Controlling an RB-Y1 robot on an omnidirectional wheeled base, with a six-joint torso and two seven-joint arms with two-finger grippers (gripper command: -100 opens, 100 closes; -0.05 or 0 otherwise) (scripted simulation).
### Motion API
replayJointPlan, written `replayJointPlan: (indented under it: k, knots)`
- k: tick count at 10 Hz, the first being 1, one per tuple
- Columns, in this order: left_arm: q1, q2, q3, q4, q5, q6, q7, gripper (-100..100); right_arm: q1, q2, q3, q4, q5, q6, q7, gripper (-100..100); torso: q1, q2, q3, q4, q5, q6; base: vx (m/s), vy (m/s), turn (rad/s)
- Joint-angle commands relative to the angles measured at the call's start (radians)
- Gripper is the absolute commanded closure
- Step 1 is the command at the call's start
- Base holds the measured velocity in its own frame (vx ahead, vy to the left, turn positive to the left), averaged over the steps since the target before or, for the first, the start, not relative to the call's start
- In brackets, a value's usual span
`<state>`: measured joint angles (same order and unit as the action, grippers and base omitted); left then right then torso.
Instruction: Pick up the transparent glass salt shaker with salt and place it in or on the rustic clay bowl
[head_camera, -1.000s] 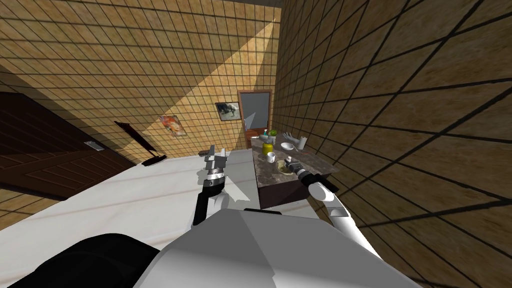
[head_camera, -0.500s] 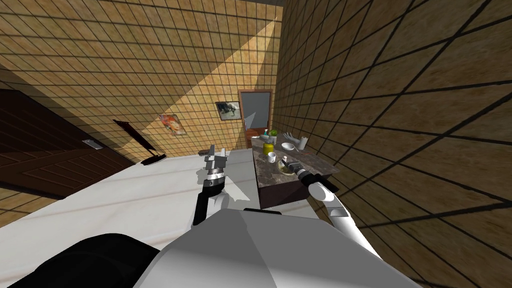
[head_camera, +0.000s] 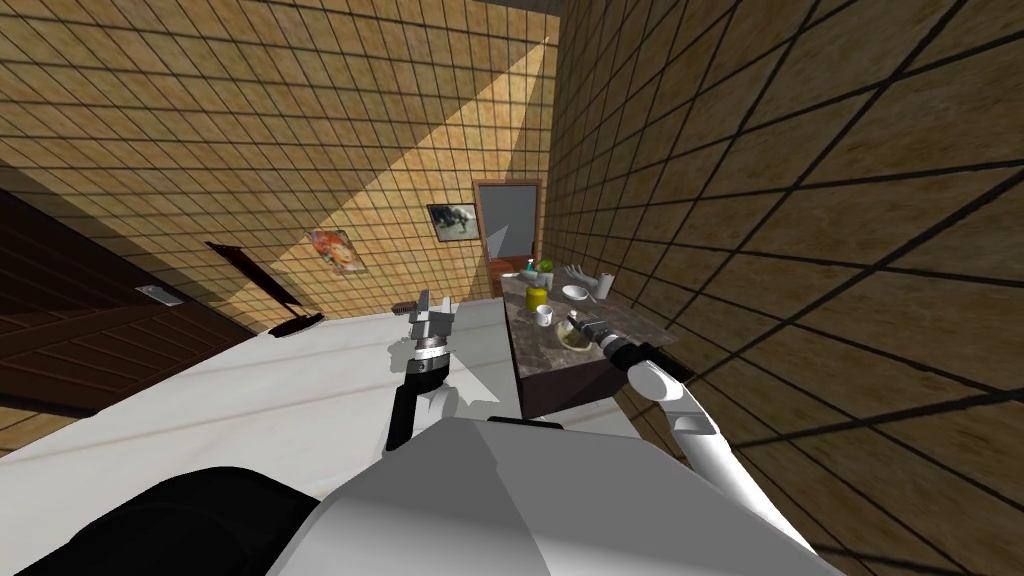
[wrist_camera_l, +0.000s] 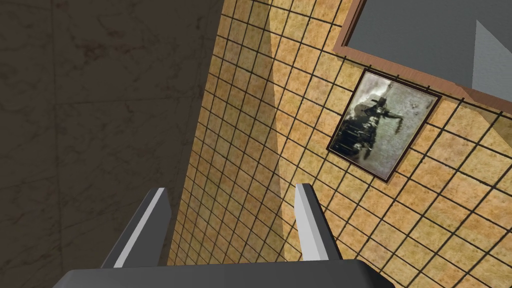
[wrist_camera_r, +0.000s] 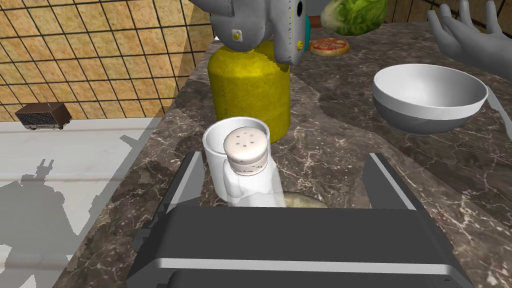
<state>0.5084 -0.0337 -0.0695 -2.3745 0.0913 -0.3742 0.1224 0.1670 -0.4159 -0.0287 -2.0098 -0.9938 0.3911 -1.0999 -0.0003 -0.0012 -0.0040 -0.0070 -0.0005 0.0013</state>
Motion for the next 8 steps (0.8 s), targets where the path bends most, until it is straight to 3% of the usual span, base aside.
replayJointPlan:
  k: [1, 3, 4, 5, 8]
  knots:
    - [0.000, 0.000, 0.000, 0.000, 0.000, 0.000, 0.000, 0, -0.002, -0.038, -0.031, -0.037, -0.019, 0.041, -0.037, -100, 0.000, 0.000, 0.000, 0.000, 0.000, 0.000, 0.030, 0.071, -0.092]
    - [0.000, 0.000, 0.000, 0.000, 0.000, 0.000, 0.000, 0, -0.003, -0.065, -0.053, -0.066, -0.031, 0.069, -0.063, -100, 0.000, 0.001, 0.000, 0.000, 0.000, 0.000, 0.007, 0.052, -0.104]
    - [0.000, 0.000, 0.000, 0.000, 0.000, 0.000, 0.000, 0, -0.002, -0.055, -0.046, -0.058, -0.025, 0.060, -0.053, -100, -0.001, 0.002, 0.001, 0.000, 0.000, 0.000, 0.000, 0.015, -0.016]
    - [0.000, 0.000, 0.000, 0.000, 0.000, 0.000, 0.000, 0, -0.002, -0.057, -0.047, -0.059, -0.027, 0.062, -0.056, 0, -0.003, 0.002, 0.001, 0.000, -0.001, 0.000, 0.000, 0.000, 0.000]
    - [0.000, 0.000, 0.000, 0.000, 0.000, 0.000, 0.000, 0, -0.002, -0.056, -0.047, -0.059, -0.026, 0.062, -0.056, 0, -0.004, 0.002, 0.001, 0.000, -0.001, 0.000, 0.000, 0.000, 0.000]
